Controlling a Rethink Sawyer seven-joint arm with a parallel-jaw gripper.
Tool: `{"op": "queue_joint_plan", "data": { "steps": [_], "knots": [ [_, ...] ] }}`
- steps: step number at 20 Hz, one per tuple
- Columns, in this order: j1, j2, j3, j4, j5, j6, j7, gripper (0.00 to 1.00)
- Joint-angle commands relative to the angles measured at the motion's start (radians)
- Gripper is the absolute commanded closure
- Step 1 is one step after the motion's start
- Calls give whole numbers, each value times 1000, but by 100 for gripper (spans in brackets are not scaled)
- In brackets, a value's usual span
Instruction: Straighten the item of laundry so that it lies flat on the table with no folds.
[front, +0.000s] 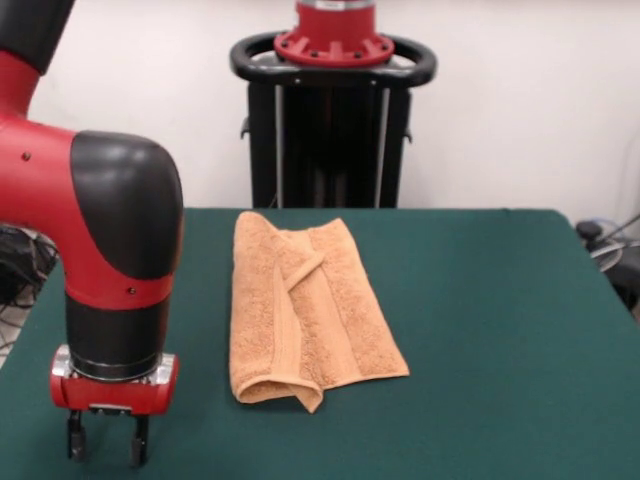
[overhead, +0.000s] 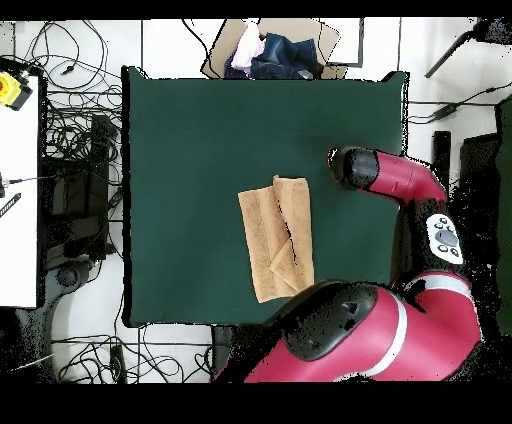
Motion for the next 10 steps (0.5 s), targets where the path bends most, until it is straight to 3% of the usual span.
{"op": "queue_joint_plan", "data": {
  "steps": [1, 10],
  "knots": [
    [94, 35, 69, 208, 65, 78, 189, 0],
    [132, -69, 34, 279, 139, 182, 189, 0]
  ]
}}
